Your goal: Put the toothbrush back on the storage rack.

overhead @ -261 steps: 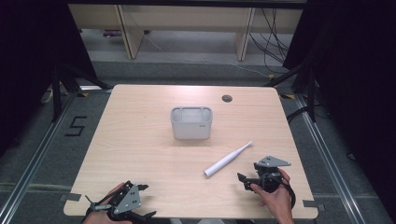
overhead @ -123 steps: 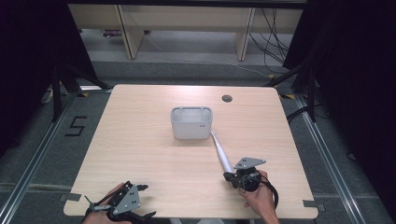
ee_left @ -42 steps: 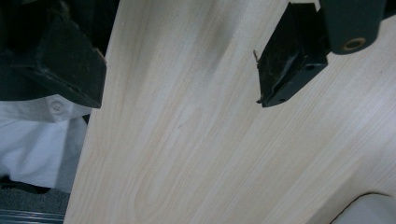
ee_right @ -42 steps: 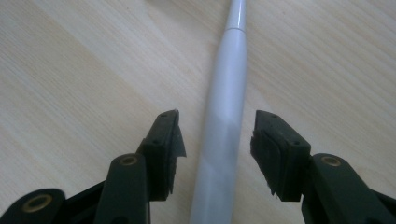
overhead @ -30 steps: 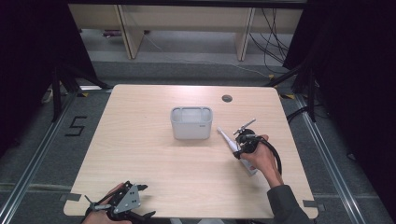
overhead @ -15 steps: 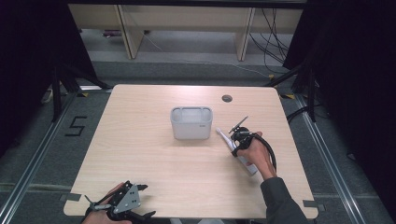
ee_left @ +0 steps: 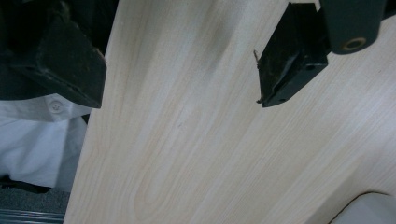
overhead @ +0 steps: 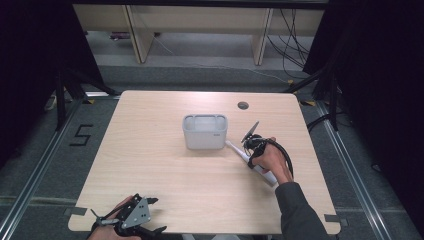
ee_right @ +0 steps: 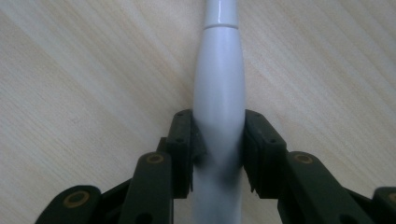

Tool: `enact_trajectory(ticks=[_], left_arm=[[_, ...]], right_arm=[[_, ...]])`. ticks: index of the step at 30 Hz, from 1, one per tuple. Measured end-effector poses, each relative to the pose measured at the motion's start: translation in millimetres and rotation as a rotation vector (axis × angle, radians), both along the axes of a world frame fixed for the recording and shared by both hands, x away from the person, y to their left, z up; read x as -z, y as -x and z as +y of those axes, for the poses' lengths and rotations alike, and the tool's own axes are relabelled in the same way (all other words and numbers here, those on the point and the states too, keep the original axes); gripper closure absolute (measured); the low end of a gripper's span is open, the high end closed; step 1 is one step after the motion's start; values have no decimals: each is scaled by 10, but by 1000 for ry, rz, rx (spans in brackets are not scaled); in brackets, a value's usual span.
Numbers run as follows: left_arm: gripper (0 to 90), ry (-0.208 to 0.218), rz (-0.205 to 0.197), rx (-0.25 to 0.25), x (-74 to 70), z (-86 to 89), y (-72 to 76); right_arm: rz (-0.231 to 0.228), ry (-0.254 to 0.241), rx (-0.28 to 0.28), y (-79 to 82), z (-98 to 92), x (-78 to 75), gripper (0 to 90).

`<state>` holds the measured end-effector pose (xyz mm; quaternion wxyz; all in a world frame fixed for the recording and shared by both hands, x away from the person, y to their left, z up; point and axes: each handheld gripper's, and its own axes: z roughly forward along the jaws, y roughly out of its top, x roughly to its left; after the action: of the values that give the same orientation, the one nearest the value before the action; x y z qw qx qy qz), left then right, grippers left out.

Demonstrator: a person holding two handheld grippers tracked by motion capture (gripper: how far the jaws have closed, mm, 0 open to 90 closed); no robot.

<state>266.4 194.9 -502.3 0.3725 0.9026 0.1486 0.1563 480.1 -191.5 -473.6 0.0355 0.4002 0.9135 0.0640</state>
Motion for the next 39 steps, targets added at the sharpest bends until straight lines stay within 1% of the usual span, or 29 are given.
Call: enact_trajectory(ticks=[2, 3, 4, 5, 10, 11, 12, 13, 14, 15, 18, 19, 20, 21, 22, 23, 24, 25, 27, 28, 29, 31, 32, 33, 34, 35, 37, 38, 39], left_arm=[[149, 0, 4, -3, 0, -4, 10], [149, -1, 6, -4, -1, -4, 8], [149, -6, -1, 0, -1, 0, -3], [149, 16, 3, -5, 5, -6, 6], [149, 4, 1, -10, 3, -6, 8], [149, 4, -13, -12, 10, -5, -1], [148, 8, 4, -6, 0, -5, 9], [149, 8, 4, -6, 0, -5, 9], [149, 4, 6, -5, -1, -4, 9], [149, 22, -6, -11, 14, -7, 6], [148, 23, -8, -13, 12, -6, 6], [148, 7, 5, -11, -4, -2, 13], [149, 7, 5, -11, -4, -2, 13], [148, 17, -10, -17, 11, -6, 5], [149, 17, -10, -17, 11, -6, 5], [149, 10, -16, -18, 8, -5, 4], [149, 17, -15, -21, 12, -8, 10], [149, 7, 4, -9, 1, -4, 10], [149, -5, -2, -2, -2, 4, -5], [149, -5, -2, -2, -2, 4, -5], [149, 25, -4, -13, 15, -8, 7], [149, 15, 4, -7, 8, -4, 6], [149, -2, 0, -3, 3, 2, -2], [149, 12, 6, -8, 8, -2, 1], [149, 11, 4, -8, 6, -2, 1], [148, 2, 0, -4, 4, 1, 0], [149, 2, 1, -4, 5, 1, 0], [149, 12, 1, -11, 8, -4, 3], [148, 12, 1, -11, 8, -4, 3]], right_arm=[[10, 17, -3, -1, 20, -2, 662], [8, 22, -21, -7, 16, -1, 662], [15, 26, -4, 0, 39, -8, 663], [16, 28, -4, 0, 43, -8, 663], [23, 37, -12, 10, 45, -11, 664], [8, 38, -49, 1, 22, 1, 664], [25, 45, -8, 24, 45, -15, 665], [25, 45, -8, 24, 45, -15, 665], [20, 47, -14, 26, 43, -14, 665], [4, 43, -21, 35, 39, -18, 665], [-5, 43, -41, 39, 17, -27, 666], [-25, 36, -32, 71, 4, -58, 666], [-25, 36, -32, 71, 4, -58, 666], [-39, 16, -23, 102, -26, -94, 666], [-39, 16, -23, 102, -26, -94, 666], [-57, 6, -37, 105, -53, -110, 667], [-82, -23, -26, 137, -116, -167, 667], [-82, -28, -14, 150, -133, -192, 667], [-110, -60, -9, 170, -200, -253, 667], [-110, -60, -9, 170, -200, -253, 667], [-137, -102, 28, 195, -275, -329, 667], [-151, -126, 39, 211, -333, -388, 667], [-151, -126, 39, 211, -333, -388, 667], [-143, -148, 64, 225, -358, -420, 667], [-217, -179, 67, 237, -434, -493, 667], [-213, -210, 67, 240, -457, -515, 666], [-229, -220, 82, 244, -478, -542, 667], [-249, -247, 100, 252, -506, -593, 666], [-249, -247, 100, 252, -506, -593, 666]])
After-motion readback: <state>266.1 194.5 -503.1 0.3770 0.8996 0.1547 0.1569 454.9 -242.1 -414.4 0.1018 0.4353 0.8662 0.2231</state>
